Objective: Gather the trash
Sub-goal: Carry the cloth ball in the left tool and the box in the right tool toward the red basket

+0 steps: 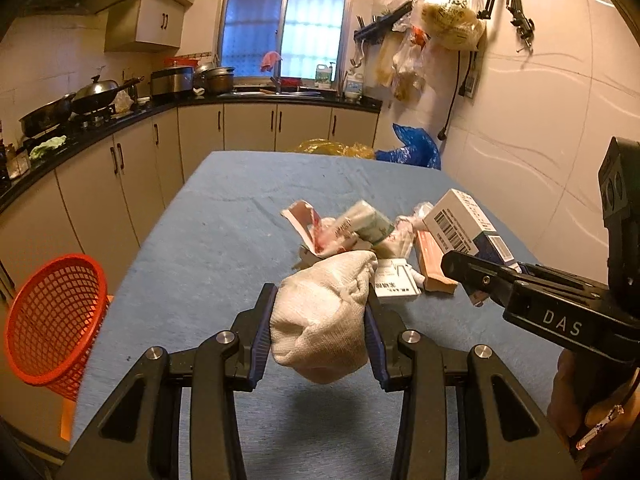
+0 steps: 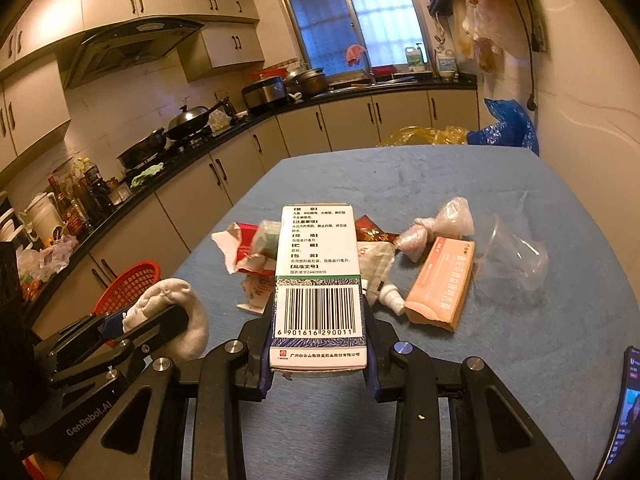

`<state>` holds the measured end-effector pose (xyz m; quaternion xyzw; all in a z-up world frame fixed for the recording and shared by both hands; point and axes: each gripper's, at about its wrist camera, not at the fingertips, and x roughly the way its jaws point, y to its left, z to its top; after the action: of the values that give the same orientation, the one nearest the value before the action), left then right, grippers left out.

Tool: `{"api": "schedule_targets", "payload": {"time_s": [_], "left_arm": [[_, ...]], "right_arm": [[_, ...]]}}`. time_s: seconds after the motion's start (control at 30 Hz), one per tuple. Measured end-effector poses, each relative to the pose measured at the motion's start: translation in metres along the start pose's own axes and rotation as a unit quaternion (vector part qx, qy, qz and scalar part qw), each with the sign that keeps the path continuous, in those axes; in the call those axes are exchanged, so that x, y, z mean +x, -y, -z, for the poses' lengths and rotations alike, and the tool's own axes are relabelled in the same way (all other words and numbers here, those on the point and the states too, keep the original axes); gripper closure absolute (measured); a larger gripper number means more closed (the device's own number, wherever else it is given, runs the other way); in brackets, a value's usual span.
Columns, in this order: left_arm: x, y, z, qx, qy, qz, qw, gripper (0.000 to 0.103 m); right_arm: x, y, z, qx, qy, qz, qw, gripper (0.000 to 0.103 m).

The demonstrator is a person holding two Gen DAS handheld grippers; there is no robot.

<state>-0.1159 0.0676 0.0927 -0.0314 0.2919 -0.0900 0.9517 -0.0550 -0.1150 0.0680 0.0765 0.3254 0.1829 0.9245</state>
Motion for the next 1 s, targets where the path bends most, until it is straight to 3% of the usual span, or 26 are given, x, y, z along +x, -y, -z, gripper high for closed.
{"api": "schedule_targets", "payload": {"time_s": [1.0], "left_arm": [[-0.037,-0.05,-0.012,-0.044,0.042,-0.05,0.9969,0.063]], "right_arm": [[-0.005,-0.047,-0.009,-0.049,0.006,-0.043,0.998,0.066]]}}
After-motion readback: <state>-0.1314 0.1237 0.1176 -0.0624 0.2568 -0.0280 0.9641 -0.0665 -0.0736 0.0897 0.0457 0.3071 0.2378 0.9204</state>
